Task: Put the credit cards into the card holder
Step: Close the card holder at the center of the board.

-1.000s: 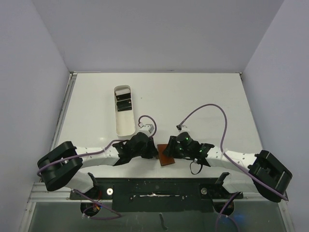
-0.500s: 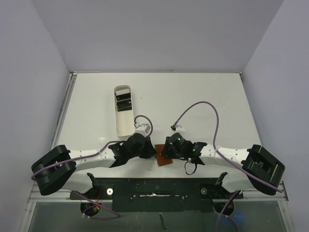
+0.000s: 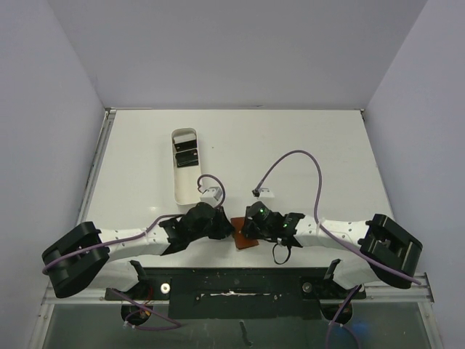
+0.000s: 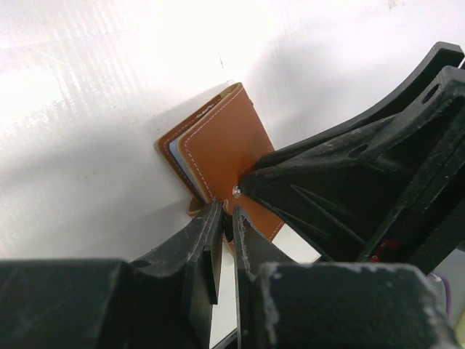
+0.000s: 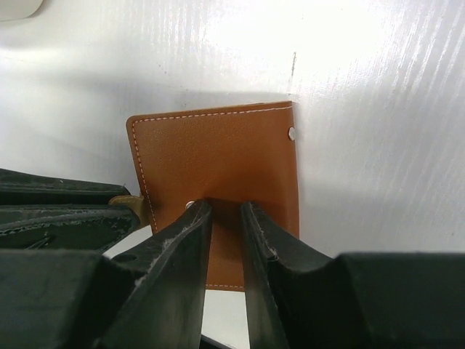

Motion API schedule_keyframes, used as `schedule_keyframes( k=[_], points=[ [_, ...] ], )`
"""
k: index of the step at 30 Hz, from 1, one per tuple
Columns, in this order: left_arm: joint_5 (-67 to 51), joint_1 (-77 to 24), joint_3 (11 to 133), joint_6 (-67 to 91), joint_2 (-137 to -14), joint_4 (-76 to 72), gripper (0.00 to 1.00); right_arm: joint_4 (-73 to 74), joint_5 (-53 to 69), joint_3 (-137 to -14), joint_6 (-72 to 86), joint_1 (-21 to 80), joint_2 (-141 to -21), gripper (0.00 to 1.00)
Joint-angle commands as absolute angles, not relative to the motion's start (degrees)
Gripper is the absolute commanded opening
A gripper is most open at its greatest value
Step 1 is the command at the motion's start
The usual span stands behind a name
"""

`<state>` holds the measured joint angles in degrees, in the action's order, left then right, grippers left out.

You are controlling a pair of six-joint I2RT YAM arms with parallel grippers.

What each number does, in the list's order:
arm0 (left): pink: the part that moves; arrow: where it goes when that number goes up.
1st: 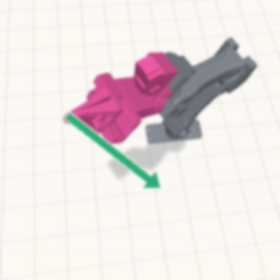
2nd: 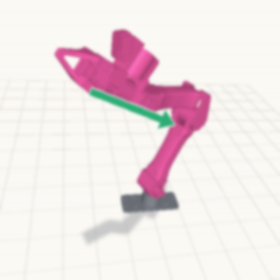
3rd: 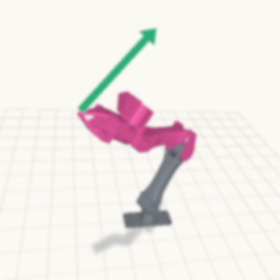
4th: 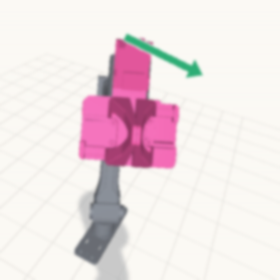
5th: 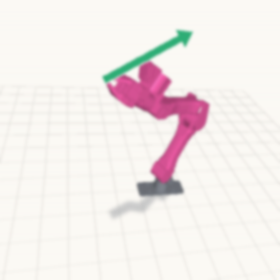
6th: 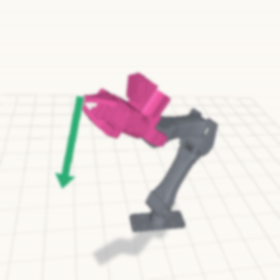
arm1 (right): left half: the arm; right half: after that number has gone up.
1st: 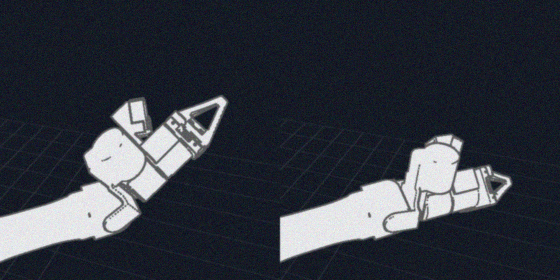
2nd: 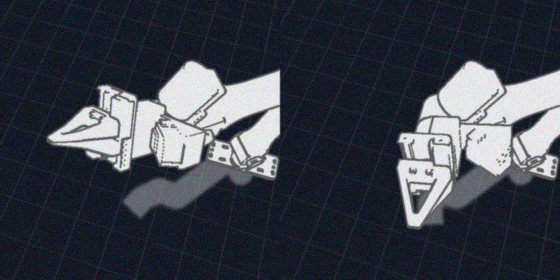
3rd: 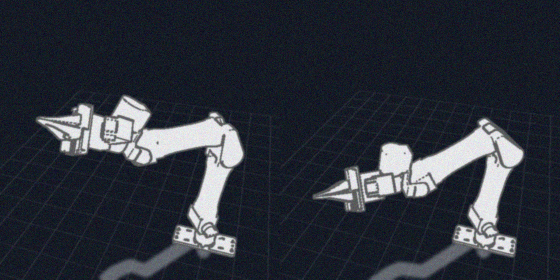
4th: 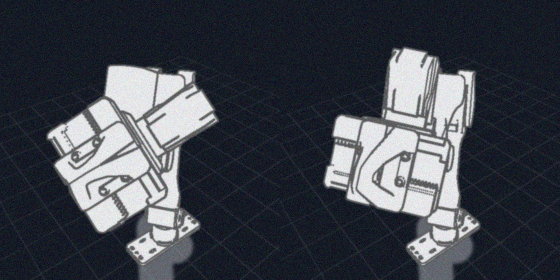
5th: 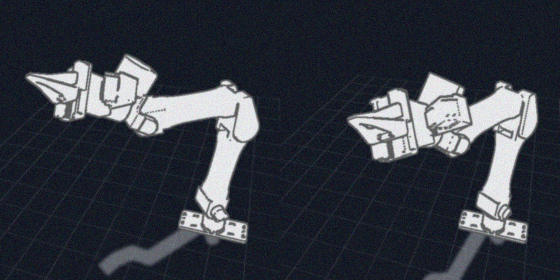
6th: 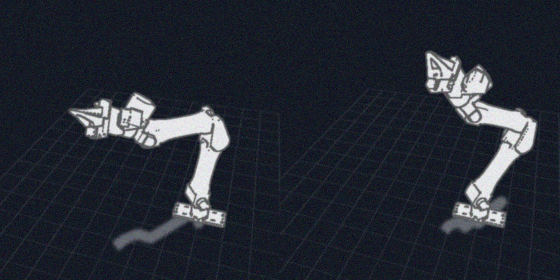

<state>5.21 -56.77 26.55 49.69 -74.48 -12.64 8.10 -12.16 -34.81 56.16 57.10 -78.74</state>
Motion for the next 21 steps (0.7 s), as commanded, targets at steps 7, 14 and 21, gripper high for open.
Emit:
schedule_keyframes(
  k=[7,14,21],
  points=[
    [-1.53,-55.33,27.39,52.02,-77.78,-24.34,0.17,7.97,-13.64,-33.41,55.43,58.62,-73.87,0.34],
    [-3.37,-53.68,27.98,52.08,-77.87,-24.4,0.24,6.06,-13.29,-31.65,54.94,58.65,-71.84,0.35],
    [-3.65,-52.52,27.95,51.68,-77.96,-23.57,0.25,5.63,-13.32,-32.07,54.59,58.6,-71.84,0.35]
  ],
)
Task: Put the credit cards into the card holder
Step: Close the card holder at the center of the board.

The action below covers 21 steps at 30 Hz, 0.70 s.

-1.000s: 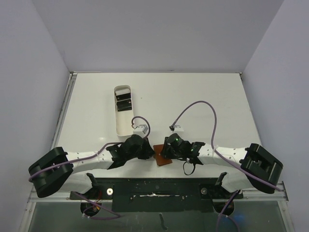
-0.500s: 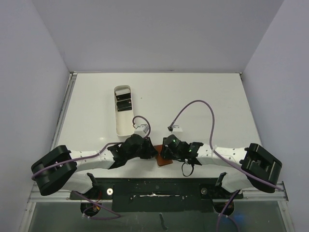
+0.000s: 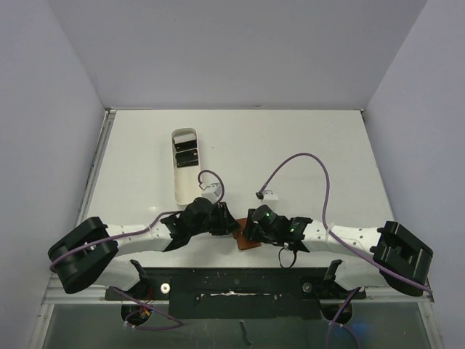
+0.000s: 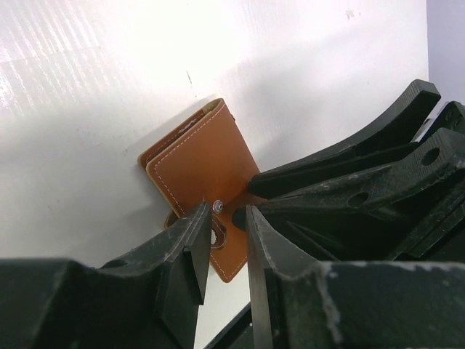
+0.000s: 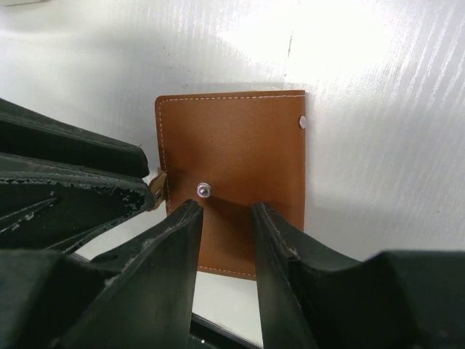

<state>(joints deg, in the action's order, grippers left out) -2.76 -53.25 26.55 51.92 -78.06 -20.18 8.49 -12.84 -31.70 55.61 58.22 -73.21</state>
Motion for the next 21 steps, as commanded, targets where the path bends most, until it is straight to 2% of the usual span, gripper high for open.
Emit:
schedule_keyframes(
  k=[1,9,21],
  points=[
    [-3.55,-52.37,27.85,51.67,-78.04,-23.72,0.25,5.36,-13.21,-32.08,54.58,58.6,-71.47,0.35],
    [-4.54,-50.22,29.13,50.41,-79.64,-23.33,0.15,3.58,-12.57,-32.38,55.83,58.81,-68.5,0.32],
    [-7.33,-49.01,28.53,50.19,-83.14,-25.36,0.13,3.16,-12.33,-34.12,61.5,59.19,-70.89,0.3]
  ],
)
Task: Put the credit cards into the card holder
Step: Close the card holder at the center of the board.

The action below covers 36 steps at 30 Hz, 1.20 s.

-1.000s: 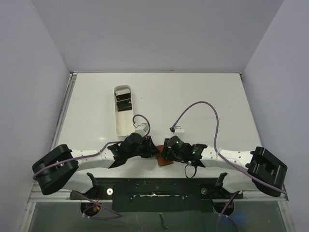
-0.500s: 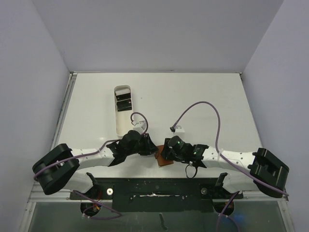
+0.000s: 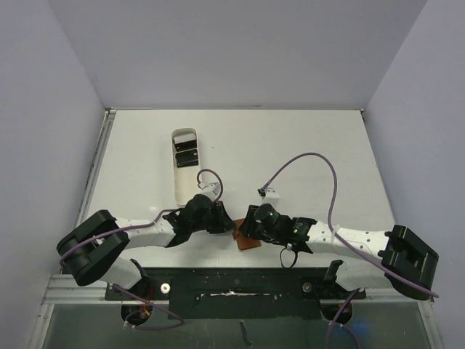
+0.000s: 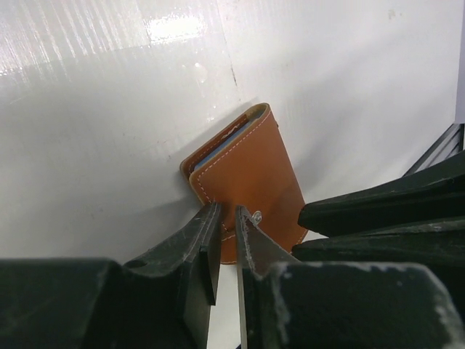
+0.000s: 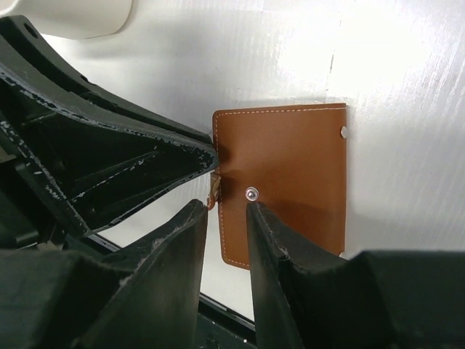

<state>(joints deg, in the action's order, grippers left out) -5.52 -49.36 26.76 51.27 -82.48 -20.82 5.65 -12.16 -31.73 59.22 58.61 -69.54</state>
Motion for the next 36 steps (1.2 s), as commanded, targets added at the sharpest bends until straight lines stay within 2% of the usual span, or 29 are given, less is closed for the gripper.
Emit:
schedule_keyframes(
  k=[1,24,36],
  points=[
    [-7.54,-48.93,28.49,50.23,-83.36,-25.55,0.13,3.02,-12.3,-34.31,61.6,59.28,-71.26,0.3],
    [-7.94,-49.03,28.02,50.28,-84.2,-26.33,0.11,1.57,-10.26,-36.39,61.19,59.55,-76.24,0.27],
    [-8.07,-48.96,27.81,50.37,-84.46,-26.76,0.11,0.6,-9.67,-36.21,61.12,59.58,-76.64,0.2]
  ],
)
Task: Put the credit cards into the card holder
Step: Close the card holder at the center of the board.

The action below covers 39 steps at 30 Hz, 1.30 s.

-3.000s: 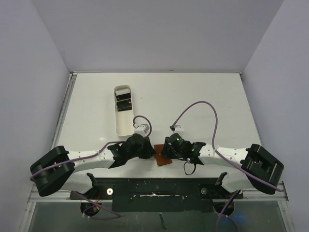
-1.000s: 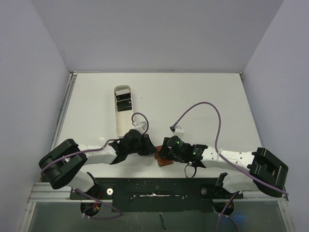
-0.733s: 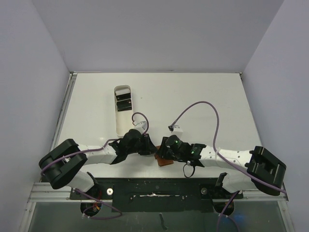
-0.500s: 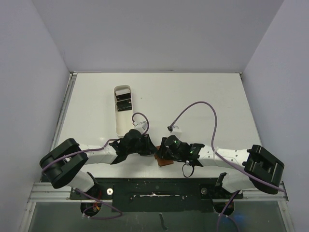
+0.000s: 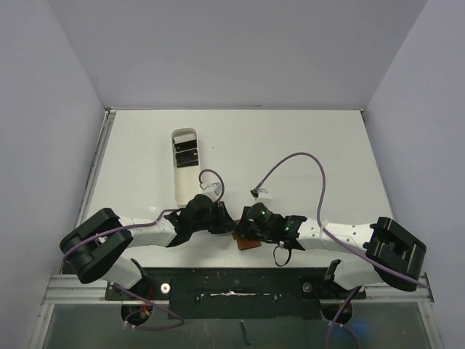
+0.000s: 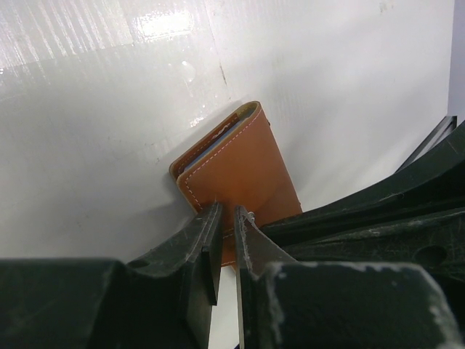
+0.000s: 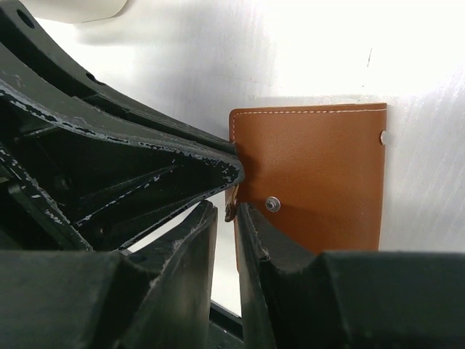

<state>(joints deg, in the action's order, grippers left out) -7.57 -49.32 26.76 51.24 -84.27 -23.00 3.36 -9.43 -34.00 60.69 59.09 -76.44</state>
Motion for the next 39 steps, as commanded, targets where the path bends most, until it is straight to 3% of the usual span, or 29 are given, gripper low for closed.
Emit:
schedule_keyframes(
  k=[1,11,21,28,39],
  points=[
    [-8.01,-48.99,27.79,50.36,-84.46,-26.8,0.11,0.69,-9.67,-36.25,61.17,59.59,-76.64,0.2],
    [-8.0,-49.01,27.51,50.45,-84.07,-26.9,0.11,1.87,-9.74,-36.61,61.51,59.58,-77.14,0.15],
    [-8.01,-48.96,27.42,50.47,-84.33,-27.15,0.11,2.31,-9.8,-37.41,61.36,59.58,-78.25,0.17],
    [-7.93,-49.0,27.55,50.02,-84.75,-26.86,0.11,3.11,-11.33,-37.22,60.41,59.88,-77.33,0.0],
    [-7.61,-48.93,28.2,48.13,-86.52,-25.19,0.11,6.24,-14.47,-37.18,59.99,60.3,-76.8,0.0]
  ],
)
